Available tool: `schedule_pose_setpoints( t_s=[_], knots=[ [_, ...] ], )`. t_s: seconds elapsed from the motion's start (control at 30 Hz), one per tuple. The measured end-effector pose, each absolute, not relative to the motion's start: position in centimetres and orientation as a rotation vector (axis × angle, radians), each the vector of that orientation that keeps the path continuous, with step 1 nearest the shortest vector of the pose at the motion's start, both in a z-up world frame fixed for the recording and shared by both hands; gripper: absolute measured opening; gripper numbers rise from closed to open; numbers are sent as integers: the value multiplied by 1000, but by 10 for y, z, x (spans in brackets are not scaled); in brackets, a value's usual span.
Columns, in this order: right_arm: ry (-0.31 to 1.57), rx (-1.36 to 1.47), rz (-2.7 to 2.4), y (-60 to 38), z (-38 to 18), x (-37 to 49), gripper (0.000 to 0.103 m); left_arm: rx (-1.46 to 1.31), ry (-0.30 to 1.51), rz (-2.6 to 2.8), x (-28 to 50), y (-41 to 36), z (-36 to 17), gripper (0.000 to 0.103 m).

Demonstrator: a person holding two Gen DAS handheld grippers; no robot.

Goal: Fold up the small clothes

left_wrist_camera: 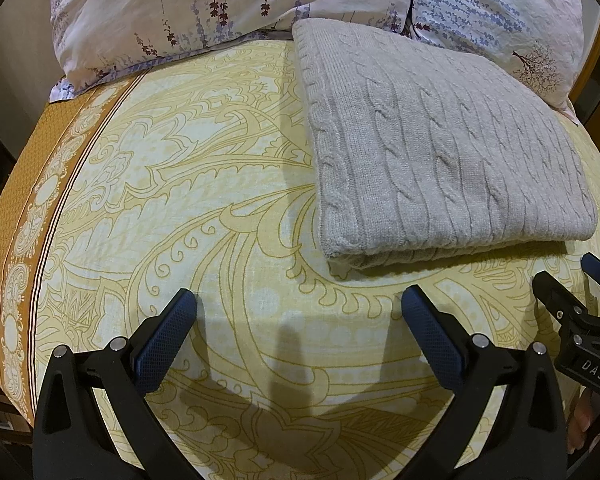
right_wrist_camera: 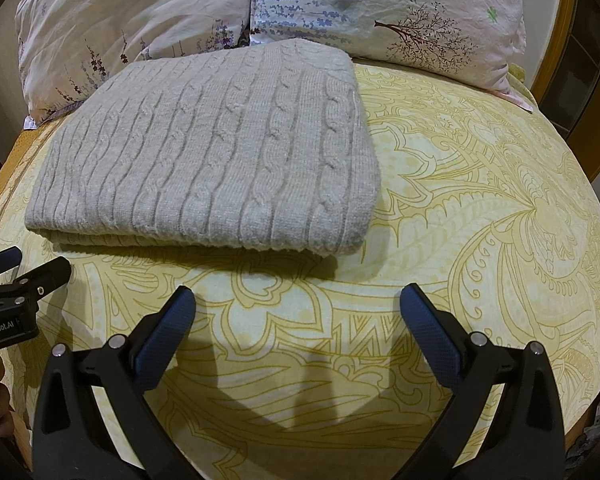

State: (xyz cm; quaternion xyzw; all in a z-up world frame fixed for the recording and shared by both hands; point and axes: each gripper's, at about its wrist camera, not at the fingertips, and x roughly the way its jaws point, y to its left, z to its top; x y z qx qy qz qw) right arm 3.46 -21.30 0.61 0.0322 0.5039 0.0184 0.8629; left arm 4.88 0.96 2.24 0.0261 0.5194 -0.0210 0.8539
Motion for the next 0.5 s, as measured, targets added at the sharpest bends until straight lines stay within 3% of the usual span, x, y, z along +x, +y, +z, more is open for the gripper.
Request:
schedule_pose_setpoints(
  t_s=[0.5],
  knots=[
    [1056, 65, 42, -213, 6, 35, 101, 56, 1089, -45, 48, 10, 22, 102]
  ],
)
